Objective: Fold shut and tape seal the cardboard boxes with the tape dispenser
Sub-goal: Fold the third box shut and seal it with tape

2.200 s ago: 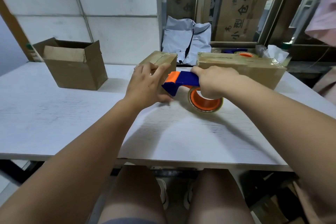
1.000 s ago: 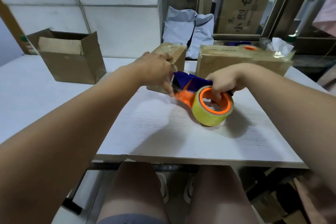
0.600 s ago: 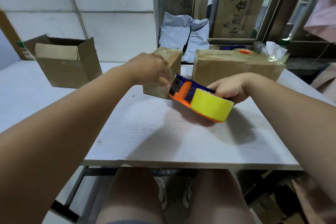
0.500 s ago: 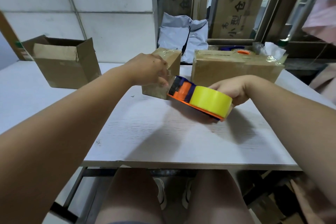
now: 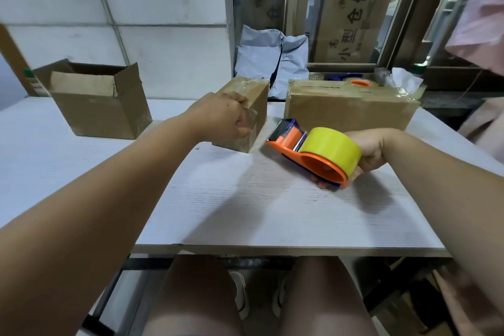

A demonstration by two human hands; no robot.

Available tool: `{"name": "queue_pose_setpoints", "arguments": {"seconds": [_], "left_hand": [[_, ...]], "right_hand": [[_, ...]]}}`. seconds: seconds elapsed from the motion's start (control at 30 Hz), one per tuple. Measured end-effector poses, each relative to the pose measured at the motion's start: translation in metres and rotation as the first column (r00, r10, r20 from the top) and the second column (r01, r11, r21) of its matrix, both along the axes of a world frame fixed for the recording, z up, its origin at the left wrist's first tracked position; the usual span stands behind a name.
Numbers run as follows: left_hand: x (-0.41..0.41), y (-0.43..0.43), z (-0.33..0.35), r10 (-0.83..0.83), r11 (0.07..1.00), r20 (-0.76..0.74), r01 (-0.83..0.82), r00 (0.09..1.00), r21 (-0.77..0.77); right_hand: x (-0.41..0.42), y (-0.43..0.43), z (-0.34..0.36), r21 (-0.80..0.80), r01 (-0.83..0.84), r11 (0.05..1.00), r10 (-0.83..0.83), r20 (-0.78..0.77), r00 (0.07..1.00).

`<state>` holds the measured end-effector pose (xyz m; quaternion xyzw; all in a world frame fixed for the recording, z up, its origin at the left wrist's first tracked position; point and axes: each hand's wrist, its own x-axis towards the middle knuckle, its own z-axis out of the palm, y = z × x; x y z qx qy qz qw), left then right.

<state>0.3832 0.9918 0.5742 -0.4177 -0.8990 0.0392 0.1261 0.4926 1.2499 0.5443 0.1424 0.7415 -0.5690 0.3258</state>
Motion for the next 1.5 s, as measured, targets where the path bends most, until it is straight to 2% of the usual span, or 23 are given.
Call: {"name": "queue_pose_setpoints", "arguments": {"seconds": [0.23,0.47,0.63,0.8,1.13,1.3,1.5], "left_hand": [[0.006,0.000,0.002,0.008,0.999,0.045,-0.010,0.999,0.052],[0.010,0.000,-0.001,-0.004,0.991,0.094,-0.009,0.996,0.134],[0.015,-0.001,-0.003,0.020,0.955,0.219,-0.084,0.975,0.284],[0.016,0.000,-0.004,0.032,0.977,0.131,-0.059,0.991,0.205],[0.015,0.000,-0.008,0.042,0.966,0.099,-0.066,0.994,0.249],[0.014,0.000,-0.012,0.082,0.962,0.100,-0.105,0.992,0.252],[0.018,0.003,-0.019,0.098,0.956,0.126,-0.129,0.987,0.265]], "right_hand": [[0.003,0.004,0.002,0.160,0.083,0.984,-0.068,-0.099,0.993],[-0.001,0.014,-0.002,0.368,0.202,0.908,-0.118,-0.238,0.964],[-0.005,0.014,-0.003,0.470,0.244,0.848,-0.109,-0.297,0.949],[-0.007,0.013,-0.002,0.539,0.217,0.814,-0.051,-0.307,0.950],[-0.011,0.011,-0.005,0.678,0.179,0.713,0.063,-0.316,0.947],[-0.012,0.008,-0.006,0.831,0.111,0.545,0.240,-0.282,0.929],[-0.010,0.005,-0.004,0.839,0.094,0.536,0.254,-0.266,0.930]]}}
